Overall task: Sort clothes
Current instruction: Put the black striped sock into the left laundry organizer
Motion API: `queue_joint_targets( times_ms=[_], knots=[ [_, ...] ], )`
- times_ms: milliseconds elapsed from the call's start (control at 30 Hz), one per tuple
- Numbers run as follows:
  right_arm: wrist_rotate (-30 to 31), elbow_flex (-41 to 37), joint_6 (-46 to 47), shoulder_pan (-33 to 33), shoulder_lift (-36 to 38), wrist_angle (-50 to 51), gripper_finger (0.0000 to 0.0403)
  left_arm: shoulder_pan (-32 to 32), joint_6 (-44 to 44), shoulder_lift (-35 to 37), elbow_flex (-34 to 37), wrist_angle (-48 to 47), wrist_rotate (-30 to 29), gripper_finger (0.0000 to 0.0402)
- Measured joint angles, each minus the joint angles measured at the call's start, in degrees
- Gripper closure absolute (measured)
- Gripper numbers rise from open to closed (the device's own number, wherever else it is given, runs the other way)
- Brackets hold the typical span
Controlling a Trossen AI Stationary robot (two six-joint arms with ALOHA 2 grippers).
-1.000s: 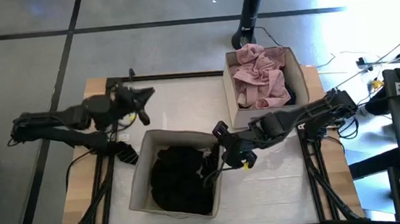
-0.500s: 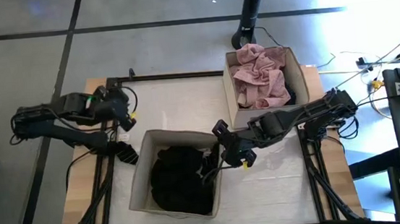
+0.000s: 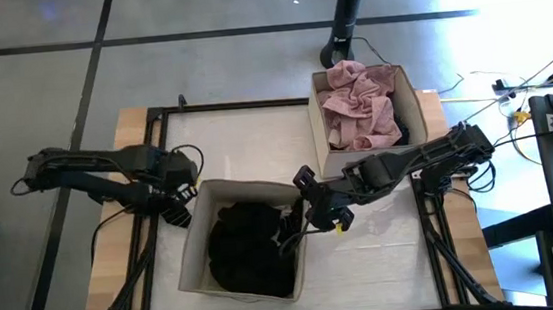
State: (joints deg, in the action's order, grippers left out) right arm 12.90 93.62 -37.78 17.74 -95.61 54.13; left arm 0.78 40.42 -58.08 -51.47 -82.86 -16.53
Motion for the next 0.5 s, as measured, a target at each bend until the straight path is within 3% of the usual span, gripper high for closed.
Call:
queue_joint_targets(
  times_ms=[133, 300, 500],
  knots=[
    [0.0, 0.0, 0.0, 0.0, 0.0, 0.0, 0.0205, 0.0, 2.8, -4.1, 2.8, -0.9, 5.1, 0.0370],
    [0.0, 0.0, 0.0, 0.0, 0.0, 0.0, 0.0205, 0.0, -0.8, -10.8, 5.8, 0.3, 10.5, 0.0370],
    [0.0, 0.0, 0.0, 0.0, 0.0, 0.0, 0.0205, 0.0, -2.7, -15.6, 6.1, 0.9, 11.0, 0.0370]
  ],
)
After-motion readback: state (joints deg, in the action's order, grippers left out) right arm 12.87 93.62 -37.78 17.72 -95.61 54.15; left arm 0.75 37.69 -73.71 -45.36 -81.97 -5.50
